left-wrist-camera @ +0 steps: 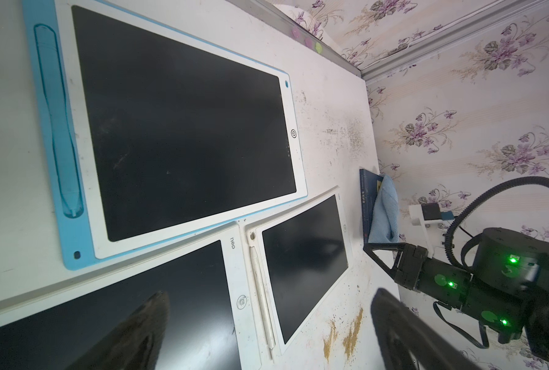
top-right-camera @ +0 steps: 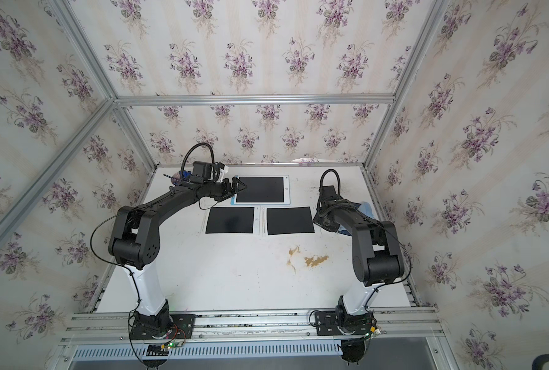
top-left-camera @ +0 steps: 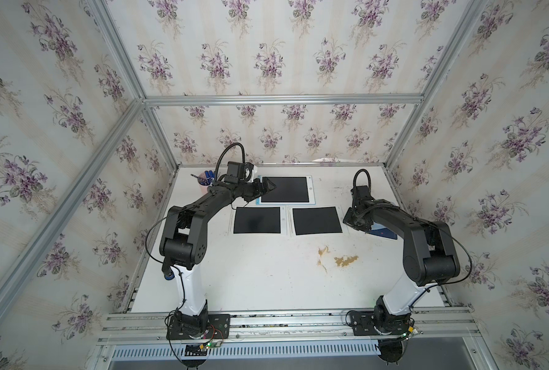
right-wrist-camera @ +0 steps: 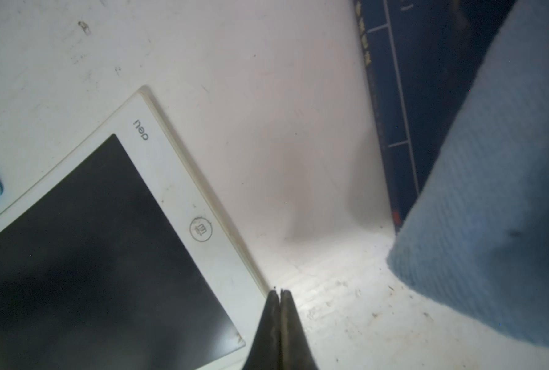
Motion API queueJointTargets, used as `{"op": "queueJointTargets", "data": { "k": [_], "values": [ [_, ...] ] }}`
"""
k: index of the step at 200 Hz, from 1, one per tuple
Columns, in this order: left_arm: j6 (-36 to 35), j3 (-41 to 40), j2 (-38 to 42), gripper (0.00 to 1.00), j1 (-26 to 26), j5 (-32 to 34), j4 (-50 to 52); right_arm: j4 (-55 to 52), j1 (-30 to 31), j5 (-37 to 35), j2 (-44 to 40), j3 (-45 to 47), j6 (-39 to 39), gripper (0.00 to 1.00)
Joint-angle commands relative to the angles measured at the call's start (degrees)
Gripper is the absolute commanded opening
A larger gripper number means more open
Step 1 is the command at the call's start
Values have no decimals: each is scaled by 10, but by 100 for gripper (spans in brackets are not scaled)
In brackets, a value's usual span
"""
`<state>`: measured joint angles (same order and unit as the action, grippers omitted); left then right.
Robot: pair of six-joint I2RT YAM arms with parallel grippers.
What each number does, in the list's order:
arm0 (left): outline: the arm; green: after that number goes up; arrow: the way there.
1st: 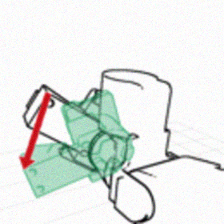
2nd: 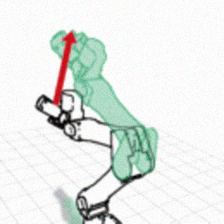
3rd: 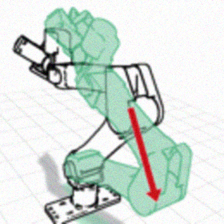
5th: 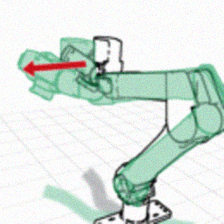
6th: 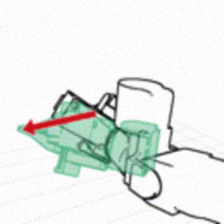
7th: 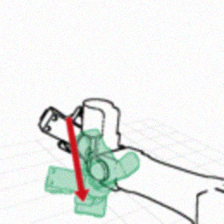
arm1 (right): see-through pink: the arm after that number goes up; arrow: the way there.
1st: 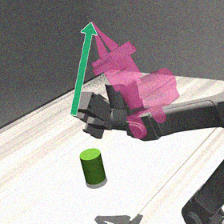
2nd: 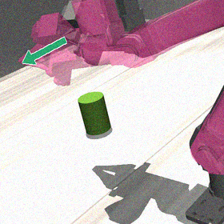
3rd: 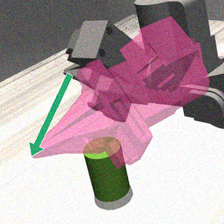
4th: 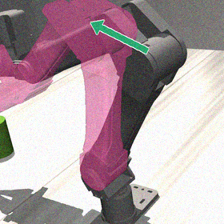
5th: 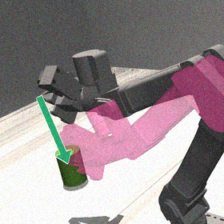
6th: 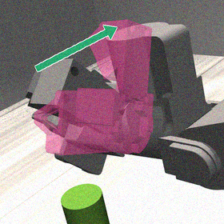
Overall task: Wipe the drawing tablet
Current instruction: Press the button on the drawing tablet.
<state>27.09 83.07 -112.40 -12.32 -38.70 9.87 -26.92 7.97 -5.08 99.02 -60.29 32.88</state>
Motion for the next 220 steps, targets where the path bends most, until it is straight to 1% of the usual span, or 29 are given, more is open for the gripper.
{"op": "queueJointTargets", "data": {
  "k": [1,60,107,144,177,220],
  "values": [
    [-5,-1,4,100,-2,-7,-17,33,1,27,21,-17,-11,0],
    [-12,-1,4,100,-3,-5,-7,37,1,45,57,-60,-14,0],
    [-11,1,3,100,-3,-3,-6,53,0,66,75,-54,-23,0],
    [-13,-3,3,100,-3,-7,-4,61,-1,60,95,-46,-22,0],
    [-16,-6,8,100,-3,-7,-4,67,-2,68,80,-43,-20,0],
    [-16,-2,14,100,-4,-4,0,51,-3,64,65,-72,-27,0]
  ]
}}
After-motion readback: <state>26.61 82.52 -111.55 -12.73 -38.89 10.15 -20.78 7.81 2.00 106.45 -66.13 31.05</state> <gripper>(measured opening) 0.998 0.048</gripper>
